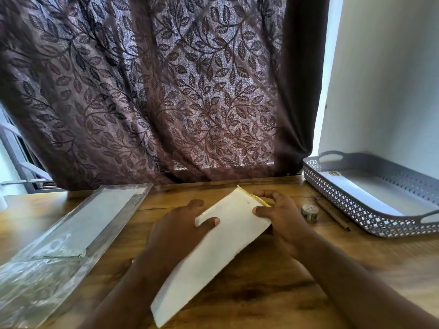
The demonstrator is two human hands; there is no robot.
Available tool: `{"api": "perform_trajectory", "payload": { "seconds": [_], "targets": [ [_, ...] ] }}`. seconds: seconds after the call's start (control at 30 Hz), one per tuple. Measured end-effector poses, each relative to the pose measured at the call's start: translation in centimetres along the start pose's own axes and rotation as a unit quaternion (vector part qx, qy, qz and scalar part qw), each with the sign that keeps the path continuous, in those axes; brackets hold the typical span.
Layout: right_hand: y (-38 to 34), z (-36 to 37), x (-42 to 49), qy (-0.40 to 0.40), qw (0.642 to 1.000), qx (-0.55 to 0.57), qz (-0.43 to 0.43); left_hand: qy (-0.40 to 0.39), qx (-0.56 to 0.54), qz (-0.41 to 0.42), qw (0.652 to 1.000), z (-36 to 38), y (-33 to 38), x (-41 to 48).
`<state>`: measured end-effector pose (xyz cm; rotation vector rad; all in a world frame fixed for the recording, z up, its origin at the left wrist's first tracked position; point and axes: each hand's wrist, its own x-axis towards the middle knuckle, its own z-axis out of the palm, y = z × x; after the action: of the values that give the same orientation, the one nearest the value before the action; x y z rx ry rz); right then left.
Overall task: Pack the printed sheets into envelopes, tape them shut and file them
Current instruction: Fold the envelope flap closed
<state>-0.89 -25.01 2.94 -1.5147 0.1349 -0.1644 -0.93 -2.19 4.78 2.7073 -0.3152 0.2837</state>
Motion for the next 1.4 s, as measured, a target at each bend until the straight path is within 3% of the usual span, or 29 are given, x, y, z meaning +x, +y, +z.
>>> {"api": "perform_trajectory", "payload": {
  "seconds": [0.13, 0.2, 0.27, 0.33, 0.47, 0.73, 0.9, 1.17, 1.4],
  "targets": [
    [0.1, -0.5, 0.3, 0.047, 0.998, -0.014, -0.041, -0.071, -0.144, 0.006, 0.987, 0.2, 0.5, -0.1],
    [0.2, -0.7, 0.2, 0.036, 0.998, -0.021, -0.055, -0.145, -0.299, -0.034, 0.943, 0.0, 1.3, -0.8],
    [0.2, -0.6, 0.1, 0.014, 0.997, -0.032, -0.065, -0.204, -0.436, -0.080, 0.873, -0.3, 1.9, -1.3],
    [0.3, -0.4, -0.2, -0.013, 0.997, -0.038, -0.067, -0.220, -0.509, -0.101, 0.826, -0.1, 1.8, -1.2],
    [0.4, 0.3, -0.7, -0.060, 0.994, -0.049, -0.072, -0.204, -0.562, -0.129, 0.791, 0.8, 1.4, -0.8],
    [0.6, 0.6, -1.0, -0.130, 0.985, -0.078, -0.086, -0.148, -0.576, -0.167, 0.786, 2.3, 0.2, 0.4],
    [0.4, 0.7, -1.2, -0.144, 0.984, -0.073, -0.078, -0.161, -0.587, -0.148, 0.779, 2.2, 0.2, 0.5],
    [0.9, 0.7, -0.9, -0.177, 0.955, -0.194, -0.139, -0.140, -0.515, -0.154, 0.831, 2.7, 0.4, 0.8],
    [0.8, 1.0, -0.9, -0.155, 0.964, -0.192, -0.098, -0.147, -0.462, -0.159, 0.860, 2.9, 0.2, 1.2]
  ]
}}
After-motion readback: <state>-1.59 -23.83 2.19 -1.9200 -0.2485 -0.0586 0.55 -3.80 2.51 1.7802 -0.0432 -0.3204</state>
